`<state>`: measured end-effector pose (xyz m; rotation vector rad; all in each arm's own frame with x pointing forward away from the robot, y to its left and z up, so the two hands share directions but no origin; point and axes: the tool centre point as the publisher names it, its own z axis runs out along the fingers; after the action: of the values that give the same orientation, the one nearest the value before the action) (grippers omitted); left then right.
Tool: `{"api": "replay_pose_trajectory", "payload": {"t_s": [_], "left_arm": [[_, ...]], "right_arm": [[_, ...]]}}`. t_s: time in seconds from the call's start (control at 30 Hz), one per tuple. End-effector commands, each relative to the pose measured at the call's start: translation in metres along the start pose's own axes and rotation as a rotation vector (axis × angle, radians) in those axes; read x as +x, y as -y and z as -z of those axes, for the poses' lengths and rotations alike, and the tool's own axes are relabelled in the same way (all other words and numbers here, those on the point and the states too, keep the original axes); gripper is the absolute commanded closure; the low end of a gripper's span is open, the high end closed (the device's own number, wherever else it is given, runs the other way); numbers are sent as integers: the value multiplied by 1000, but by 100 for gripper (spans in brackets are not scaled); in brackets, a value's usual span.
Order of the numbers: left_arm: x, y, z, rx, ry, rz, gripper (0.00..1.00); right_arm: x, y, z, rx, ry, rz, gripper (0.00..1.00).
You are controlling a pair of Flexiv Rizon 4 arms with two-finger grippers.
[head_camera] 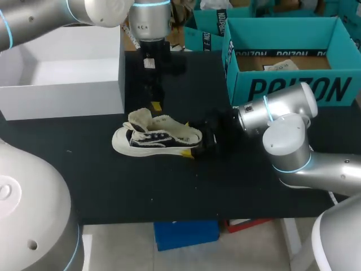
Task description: Take the shoe out of the shoebox, open the shoe tongue, remove and reinsert the insole, then place the shoe into the shoebox
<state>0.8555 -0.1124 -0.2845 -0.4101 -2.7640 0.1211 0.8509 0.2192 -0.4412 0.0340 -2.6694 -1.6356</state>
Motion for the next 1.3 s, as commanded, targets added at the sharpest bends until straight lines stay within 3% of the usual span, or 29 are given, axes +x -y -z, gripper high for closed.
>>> {"api": "replay_pose_trajectory", "payload": {"t_s": [0.03, 0.37, 0.6, 1.3], "left_arm": [[-3, 2, 1, -9, -13, 0, 100], [-1, -1, -2, 3, -15, 12, 100], [4, -3, -24, 2, 6, 45, 100], [12, -6, -87, 24, -65, 73, 100]], "right_arm": [[-1, 5, -4, 1, 1, -2, 100], [-1, 5, -4, 1, 1, -2, 100], [-1, 5, -4, 1, 1, -2, 100], [-1, 5, -4, 1, 1, -2, 100]]}}
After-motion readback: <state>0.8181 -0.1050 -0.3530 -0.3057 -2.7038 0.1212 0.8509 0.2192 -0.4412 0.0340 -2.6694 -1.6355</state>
